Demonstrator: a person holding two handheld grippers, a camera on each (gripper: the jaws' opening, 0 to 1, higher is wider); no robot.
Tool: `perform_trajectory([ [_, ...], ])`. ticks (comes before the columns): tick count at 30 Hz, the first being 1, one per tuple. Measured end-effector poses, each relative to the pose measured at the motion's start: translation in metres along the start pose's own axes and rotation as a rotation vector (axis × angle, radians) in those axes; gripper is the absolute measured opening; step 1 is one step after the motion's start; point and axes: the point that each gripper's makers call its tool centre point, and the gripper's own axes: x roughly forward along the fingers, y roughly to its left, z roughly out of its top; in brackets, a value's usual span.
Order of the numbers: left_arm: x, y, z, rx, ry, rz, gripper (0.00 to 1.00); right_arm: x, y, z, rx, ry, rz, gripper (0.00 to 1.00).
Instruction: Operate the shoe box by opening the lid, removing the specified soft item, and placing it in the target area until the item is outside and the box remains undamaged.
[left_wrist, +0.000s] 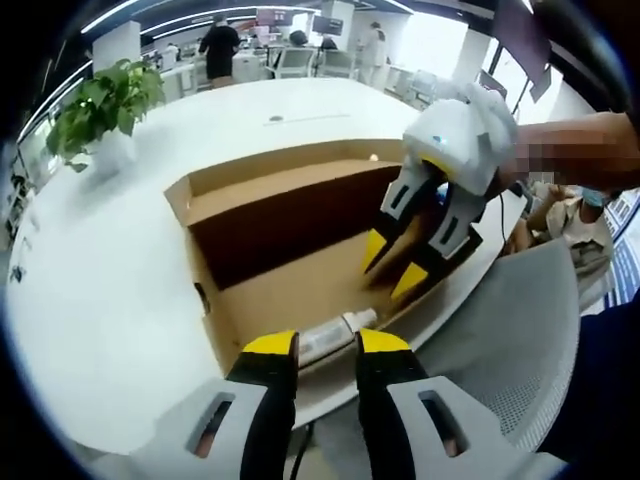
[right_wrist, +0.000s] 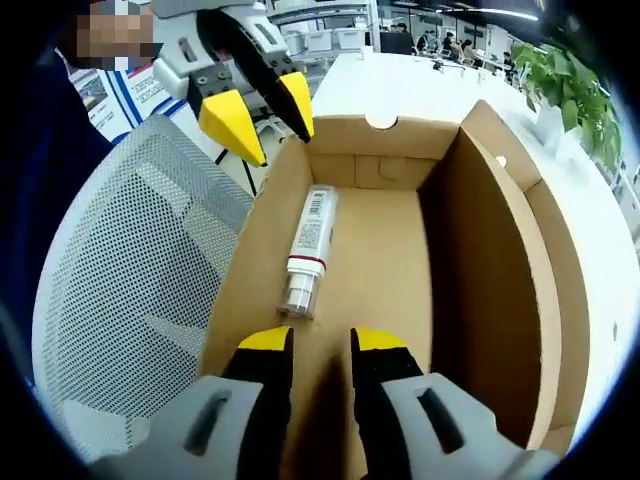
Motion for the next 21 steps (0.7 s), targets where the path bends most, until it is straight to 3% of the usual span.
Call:
perform_trajectory([
  [12, 0.003, 0.011, -0.011, -0.002, 0.033, 0.011, 0.21, 0.016, 0.004, 0.019, 0.017, -0.030, 0.053, 0.25],
  [21, 0.006, 0.009, -0.009, -0.007, 0.026, 0.001, 0.20, 0.030, 0.006, 0.015, -0.036, 0.023, 0.053, 0.24],
])
